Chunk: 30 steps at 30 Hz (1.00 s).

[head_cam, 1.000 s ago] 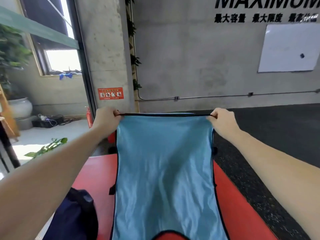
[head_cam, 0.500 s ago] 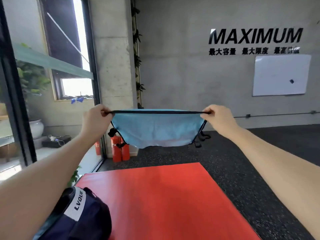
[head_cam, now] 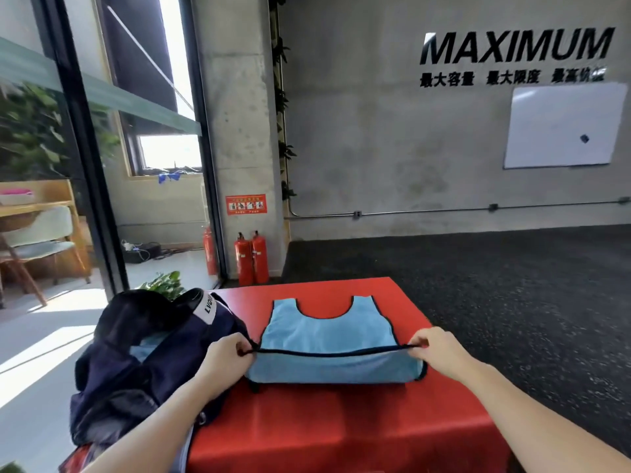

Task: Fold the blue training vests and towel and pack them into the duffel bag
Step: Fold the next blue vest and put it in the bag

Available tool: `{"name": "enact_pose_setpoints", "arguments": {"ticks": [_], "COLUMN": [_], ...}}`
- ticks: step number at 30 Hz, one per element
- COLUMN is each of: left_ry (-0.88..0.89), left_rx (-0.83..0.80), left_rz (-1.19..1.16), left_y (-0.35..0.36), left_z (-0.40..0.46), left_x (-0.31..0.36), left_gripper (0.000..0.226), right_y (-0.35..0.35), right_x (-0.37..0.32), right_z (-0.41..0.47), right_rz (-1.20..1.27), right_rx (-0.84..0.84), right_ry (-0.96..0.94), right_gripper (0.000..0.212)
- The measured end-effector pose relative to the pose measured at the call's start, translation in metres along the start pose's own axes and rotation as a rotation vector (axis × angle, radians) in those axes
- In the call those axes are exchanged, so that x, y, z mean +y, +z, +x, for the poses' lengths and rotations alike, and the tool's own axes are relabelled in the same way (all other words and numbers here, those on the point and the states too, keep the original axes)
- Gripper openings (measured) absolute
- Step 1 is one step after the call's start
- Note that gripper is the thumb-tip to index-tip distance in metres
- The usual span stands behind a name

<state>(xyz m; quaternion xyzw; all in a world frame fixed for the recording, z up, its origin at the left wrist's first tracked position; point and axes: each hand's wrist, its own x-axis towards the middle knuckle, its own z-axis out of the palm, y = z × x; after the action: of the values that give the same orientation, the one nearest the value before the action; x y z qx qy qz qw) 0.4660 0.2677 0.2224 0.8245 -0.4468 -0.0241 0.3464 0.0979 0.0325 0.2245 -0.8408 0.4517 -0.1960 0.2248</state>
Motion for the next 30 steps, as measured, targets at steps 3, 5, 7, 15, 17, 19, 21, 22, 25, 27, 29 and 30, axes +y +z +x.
{"name": "enact_pose_setpoints", "arguments": {"ticks": [3, 5, 7, 15, 17, 19, 21, 22, 25, 27, 29, 30], "left_ry": [0.023, 0.033, 0.03, -0.032, -0.064, -0.1, -0.134, -0.149, -0.174, -0.15, -0.113, -0.099], "left_rx": [0.003, 0.013, 0.048, 0.077, 0.09, 0.093, 0.083, 0.076, 0.033, -0.032, -0.082, -0.098], "left_rz": [-0.068, -0.112, -0.132, -0.197, -0.213, -0.221, -0.215, -0.208, -0.168, -0.114, -0.045, -0.013], "left_y": [-0.012, -0.017, -0.018, 0.025, 0.041, 0.057, 0.075, 0.083, 0.108, 0.121, 0.13, 0.133], "left_z": [-0.005, -0.003, 0.0, 0.024, 0.034, 0.045, 0.054, 0.058, 0.065, 0.069, 0.076, 0.079], "left_x": [0.014, 0.022, 0.027, 0.017, 0.005, -0.006, -0.018, -0.025, -0.048, -0.059, -0.066, -0.068], "left_gripper": [0.014, 0.012, 0.011, 0.008, 0.015, 0.021, 0.022, 0.022, 0.021, 0.019, 0.016, 0.014], "right_y": [-0.011, -0.019, -0.025, -0.005, 0.009, 0.026, 0.046, 0.057, 0.089, 0.106, 0.115, 0.116], "right_x": [0.001, -0.002, -0.005, 0.011, 0.018, 0.025, 0.03, 0.033, 0.05, 0.063, 0.071, 0.072], "right_z": [-0.007, -0.008, -0.006, 0.037, 0.054, 0.072, 0.087, 0.093, 0.107, 0.116, 0.126, 0.13], "right_rz": [0.071, 0.102, 0.115, 0.194, 0.234, 0.258, 0.257, 0.246, 0.226, 0.173, 0.098, 0.087], "right_rx": [0.054, 0.088, 0.11, 0.101, 0.105, 0.112, 0.119, 0.119, 0.079, -0.002, -0.082, -0.108], "right_ry": [0.025, 0.025, 0.019, 0.054, 0.08, 0.092, 0.1, 0.105, 0.129, 0.143, 0.148, 0.154], "right_gripper": [0.014, 0.011, 0.007, 0.011, 0.006, 0.003, 0.005, 0.004, 0.003, 0.006, 0.013, 0.014]}}
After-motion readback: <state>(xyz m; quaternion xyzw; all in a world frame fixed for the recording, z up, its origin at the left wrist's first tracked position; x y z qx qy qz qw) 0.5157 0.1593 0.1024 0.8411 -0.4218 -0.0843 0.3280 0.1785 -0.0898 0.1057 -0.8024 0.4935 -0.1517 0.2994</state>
